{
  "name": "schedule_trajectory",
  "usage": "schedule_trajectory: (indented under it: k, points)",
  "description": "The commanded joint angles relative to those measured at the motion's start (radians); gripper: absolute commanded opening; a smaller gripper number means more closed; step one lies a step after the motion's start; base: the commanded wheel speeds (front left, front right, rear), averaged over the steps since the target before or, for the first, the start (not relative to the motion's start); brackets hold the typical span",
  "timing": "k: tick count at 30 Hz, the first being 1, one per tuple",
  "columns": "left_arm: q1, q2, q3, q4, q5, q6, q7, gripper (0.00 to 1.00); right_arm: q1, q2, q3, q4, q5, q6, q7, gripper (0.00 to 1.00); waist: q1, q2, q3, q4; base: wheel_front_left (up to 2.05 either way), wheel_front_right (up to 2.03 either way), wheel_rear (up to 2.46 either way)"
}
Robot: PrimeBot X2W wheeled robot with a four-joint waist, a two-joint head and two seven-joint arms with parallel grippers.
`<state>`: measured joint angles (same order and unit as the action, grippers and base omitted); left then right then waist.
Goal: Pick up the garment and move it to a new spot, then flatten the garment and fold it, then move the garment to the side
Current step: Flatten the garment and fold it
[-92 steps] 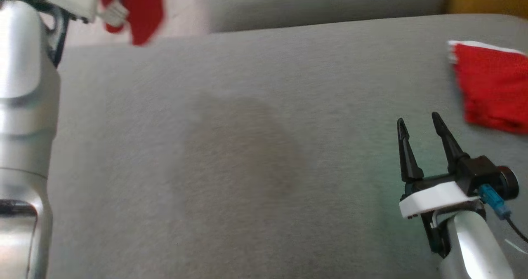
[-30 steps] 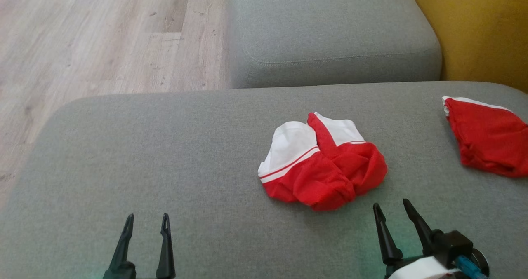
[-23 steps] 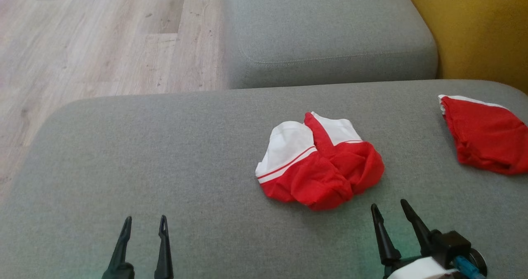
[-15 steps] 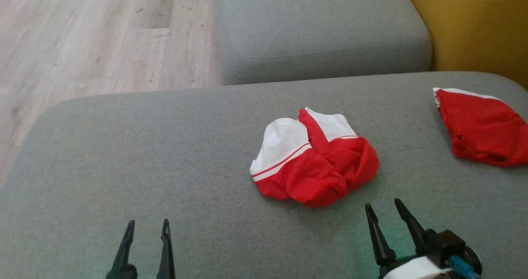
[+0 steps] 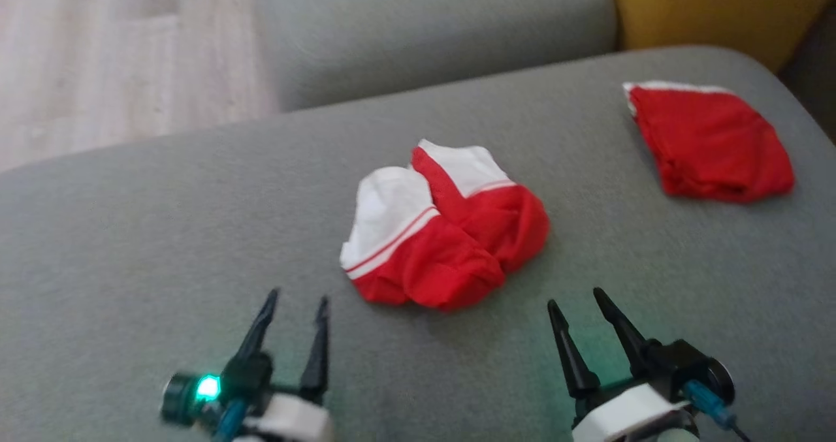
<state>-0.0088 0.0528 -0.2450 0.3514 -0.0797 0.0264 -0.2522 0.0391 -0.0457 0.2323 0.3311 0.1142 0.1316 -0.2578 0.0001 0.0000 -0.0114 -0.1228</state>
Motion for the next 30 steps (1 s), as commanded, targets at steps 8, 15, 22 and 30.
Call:
schedule_trajectory:
  k: [8, 15, 22, 30]
  points:
    - [-0.270, -0.003, -0.084, 0.139, -0.029, -0.053, -0.010, 1.00, -0.103, -0.009, 0.036, -0.051, -0.004, -0.001, -0.004, 1.00, -0.0001, 0.0000, 0.148, -0.089, 0.00, 0.00, 0.00]
    - [-0.447, -0.003, -0.123, 0.441, -0.085, -0.002, 0.063, 1.00, -0.152, -0.008, 0.071, -0.048, -0.005, -0.001, -0.004, 1.00, -0.0001, 0.0000, 0.204, -0.134, 0.00, 0.00, 0.00]
    - [-0.495, -0.003, -0.191, 0.550, -0.174, -0.050, 0.039, 0.00, -0.153, -0.007, 0.078, -0.038, -0.001, -0.001, -0.004, 1.00, -0.0001, 0.0000, 0.183, -0.183, 0.00, 0.00, 0.00]
    - [-0.630, -0.003, -0.308, 0.402, -0.165, -0.058, -0.006, 0.00, -0.142, -0.005, 0.109, -0.023, 0.012, -0.001, -0.004, 1.00, -0.0001, 0.0000, 0.118, -0.246, 0.00, 0.00, 0.00]
